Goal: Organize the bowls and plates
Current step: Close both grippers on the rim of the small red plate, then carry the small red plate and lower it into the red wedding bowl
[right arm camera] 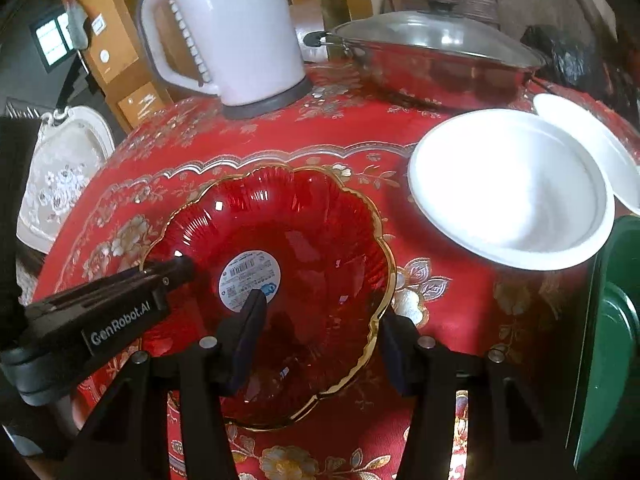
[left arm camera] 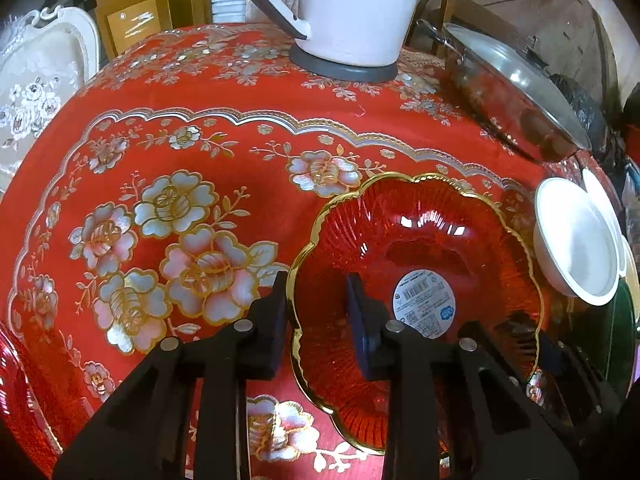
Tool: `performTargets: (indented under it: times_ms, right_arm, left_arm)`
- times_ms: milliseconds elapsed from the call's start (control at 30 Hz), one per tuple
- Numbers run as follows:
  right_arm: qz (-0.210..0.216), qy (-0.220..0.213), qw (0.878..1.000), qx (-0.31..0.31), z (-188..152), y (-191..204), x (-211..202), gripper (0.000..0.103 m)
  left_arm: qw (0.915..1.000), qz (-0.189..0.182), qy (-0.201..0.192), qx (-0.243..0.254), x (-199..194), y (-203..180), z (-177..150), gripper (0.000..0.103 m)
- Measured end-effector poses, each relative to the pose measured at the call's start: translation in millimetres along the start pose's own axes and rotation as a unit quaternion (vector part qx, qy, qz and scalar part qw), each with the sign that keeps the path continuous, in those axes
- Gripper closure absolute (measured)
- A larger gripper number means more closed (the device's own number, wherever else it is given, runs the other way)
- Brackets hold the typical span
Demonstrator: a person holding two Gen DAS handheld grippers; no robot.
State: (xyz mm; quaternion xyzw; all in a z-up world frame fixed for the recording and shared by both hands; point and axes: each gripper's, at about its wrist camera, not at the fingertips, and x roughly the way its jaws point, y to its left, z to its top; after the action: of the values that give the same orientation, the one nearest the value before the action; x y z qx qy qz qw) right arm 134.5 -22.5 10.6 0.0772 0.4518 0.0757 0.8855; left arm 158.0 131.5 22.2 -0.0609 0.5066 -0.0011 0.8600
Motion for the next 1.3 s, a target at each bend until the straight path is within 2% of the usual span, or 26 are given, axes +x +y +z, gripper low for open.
performTargets:
  times_ms: [200,567,867,1300]
  right_arm:
    - [-0.016,-0.011,0.999,-0.031,-3.6,12.7,-3.7,0.050]
    - [-0.033,-0.042,0.996,-0.074,-6.2,39.1,-23.6,0.050]
    - [0.001,-0.063,0.993,-0.096,-8.1,68.4,-50.4,0.050]
    - [0.068,-0.074,0.980,-0.170,-33.9,149.2,-74.6,0.048]
  left_arm:
    - [0.9999,0.008,-0.010,-0.003,-12.0,6.4,-5.8,0.076]
    - [0.9993,-0.006,-0.024,-0.026,-43.7,26.5,-15.3,0.076]
    - [0.9969,0.008,-0.064,-0.045,-96.4,60.5,-27.4,0.076]
    - [0.9869,0.068,-0.103,-0.104,-158.3,143.6,-77.1,0.076]
